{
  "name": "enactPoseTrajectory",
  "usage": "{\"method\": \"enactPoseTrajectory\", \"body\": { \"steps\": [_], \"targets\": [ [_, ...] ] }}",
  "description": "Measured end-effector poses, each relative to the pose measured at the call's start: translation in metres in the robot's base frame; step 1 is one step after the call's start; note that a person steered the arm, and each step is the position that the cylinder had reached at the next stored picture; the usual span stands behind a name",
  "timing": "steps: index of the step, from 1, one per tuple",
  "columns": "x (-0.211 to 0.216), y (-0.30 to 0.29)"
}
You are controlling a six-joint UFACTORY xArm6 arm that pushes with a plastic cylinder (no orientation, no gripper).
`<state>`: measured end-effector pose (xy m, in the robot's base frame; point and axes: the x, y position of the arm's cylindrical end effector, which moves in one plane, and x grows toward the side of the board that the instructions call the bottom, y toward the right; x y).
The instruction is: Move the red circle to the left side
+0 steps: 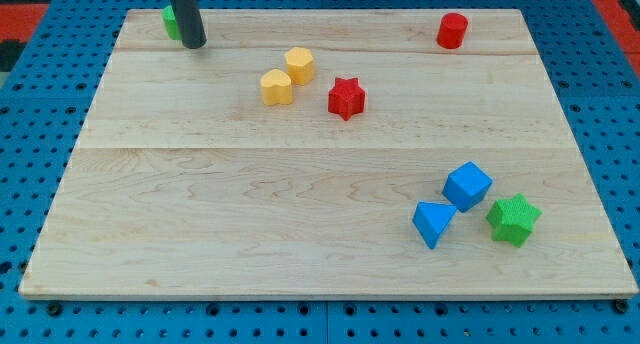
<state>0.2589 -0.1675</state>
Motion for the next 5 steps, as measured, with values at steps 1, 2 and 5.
{"method": "enactPoseTrajectory", "body": {
  "steps": [1,2,5],
  "targets": [
    [-0.003,0.008],
    [-0.003,0.009],
    [-0.005,0.265]
  ]
}}
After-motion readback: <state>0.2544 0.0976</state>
